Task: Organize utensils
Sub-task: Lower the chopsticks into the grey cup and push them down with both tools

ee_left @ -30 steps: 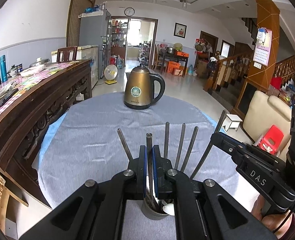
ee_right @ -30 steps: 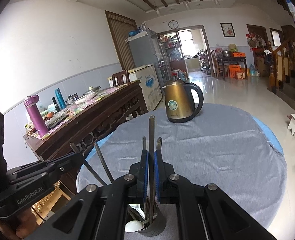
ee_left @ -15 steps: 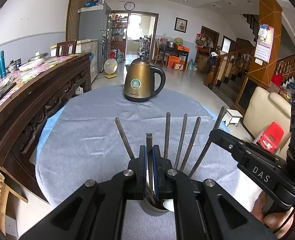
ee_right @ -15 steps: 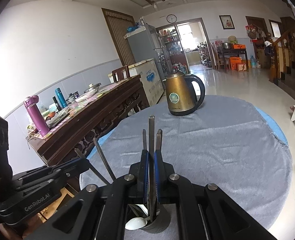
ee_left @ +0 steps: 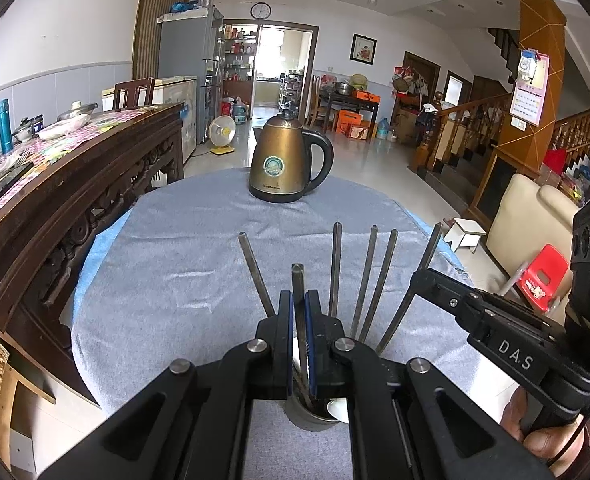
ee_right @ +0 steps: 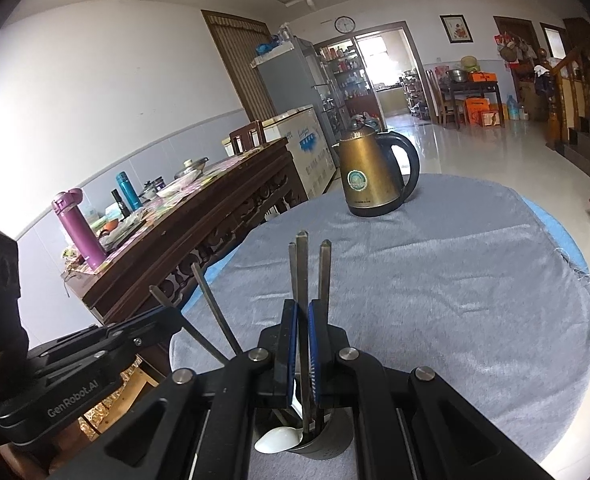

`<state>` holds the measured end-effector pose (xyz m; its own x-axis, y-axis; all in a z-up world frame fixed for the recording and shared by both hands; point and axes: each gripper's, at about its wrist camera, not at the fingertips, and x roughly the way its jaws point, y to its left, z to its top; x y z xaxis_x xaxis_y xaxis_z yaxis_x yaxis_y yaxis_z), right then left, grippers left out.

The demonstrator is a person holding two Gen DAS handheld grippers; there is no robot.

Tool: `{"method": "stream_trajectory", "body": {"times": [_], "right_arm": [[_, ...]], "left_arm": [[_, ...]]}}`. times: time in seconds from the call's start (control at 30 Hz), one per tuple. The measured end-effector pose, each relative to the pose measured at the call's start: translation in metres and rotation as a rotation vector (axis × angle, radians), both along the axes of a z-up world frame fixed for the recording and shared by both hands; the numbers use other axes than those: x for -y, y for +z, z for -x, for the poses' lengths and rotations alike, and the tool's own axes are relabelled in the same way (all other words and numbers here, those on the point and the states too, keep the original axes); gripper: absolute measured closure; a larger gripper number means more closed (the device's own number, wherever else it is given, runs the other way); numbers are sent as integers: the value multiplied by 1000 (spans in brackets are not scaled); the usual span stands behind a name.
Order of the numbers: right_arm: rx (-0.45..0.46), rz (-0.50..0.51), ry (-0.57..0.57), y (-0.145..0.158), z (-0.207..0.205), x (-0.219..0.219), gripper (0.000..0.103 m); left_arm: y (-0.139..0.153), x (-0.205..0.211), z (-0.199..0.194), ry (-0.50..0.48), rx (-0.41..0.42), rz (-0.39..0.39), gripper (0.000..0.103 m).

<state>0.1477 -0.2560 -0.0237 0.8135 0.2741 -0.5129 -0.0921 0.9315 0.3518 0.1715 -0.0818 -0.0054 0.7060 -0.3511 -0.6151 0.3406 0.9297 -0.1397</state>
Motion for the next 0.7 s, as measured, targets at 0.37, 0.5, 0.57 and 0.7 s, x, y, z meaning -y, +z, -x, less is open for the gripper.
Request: {"method": "stream_trajectory", "body": {"times": [0.37, 0.5, 0.57, 0.7], "right_arm": [[-5, -19, -1, -3, -1, 3, 96], [-8, -28, 4, -4, -2, 3, 96], [-12, -35, 9, -6, -3, 3, 96], [-15, -36, 17, -8, -4, 0, 96]], "left_arm": [[-22, -5, -7, -14, -94, 5, 98], [-25, -7, -8, -8, -101, 5, 98], [-27, -7, -9, -7, -107, 6, 98], [-32, -8, -13, -5, -128, 8, 98]]}}
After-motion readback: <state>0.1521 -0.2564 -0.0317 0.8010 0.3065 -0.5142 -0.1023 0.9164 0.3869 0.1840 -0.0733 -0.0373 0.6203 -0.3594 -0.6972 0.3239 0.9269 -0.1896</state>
